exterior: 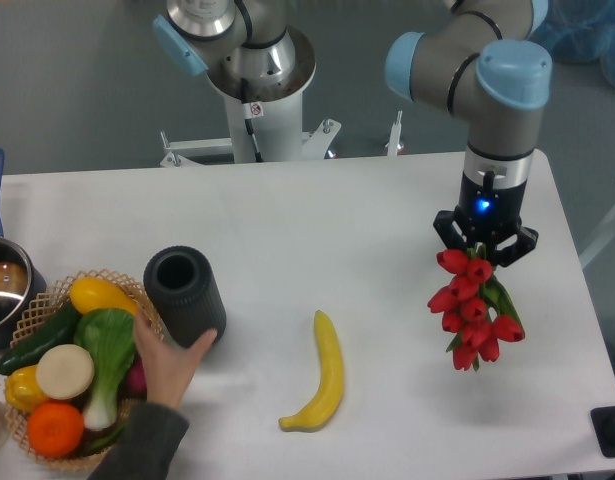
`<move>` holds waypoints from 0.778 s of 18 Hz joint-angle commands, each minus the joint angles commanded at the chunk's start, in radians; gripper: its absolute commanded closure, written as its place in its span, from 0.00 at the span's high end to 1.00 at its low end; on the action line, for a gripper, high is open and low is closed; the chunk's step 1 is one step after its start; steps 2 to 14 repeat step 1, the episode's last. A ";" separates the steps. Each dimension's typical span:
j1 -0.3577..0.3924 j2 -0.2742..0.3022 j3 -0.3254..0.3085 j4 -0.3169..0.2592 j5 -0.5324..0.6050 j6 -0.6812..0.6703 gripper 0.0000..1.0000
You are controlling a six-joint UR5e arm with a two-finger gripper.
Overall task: Pick up the flowers from the vase
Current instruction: 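Carry the tulips away from the vase and hold them above the table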
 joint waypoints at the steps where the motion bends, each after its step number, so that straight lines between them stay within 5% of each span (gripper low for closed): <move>1: -0.011 -0.008 0.009 -0.009 0.012 0.000 0.00; 14: -0.011 -0.008 0.009 -0.009 0.012 0.000 0.00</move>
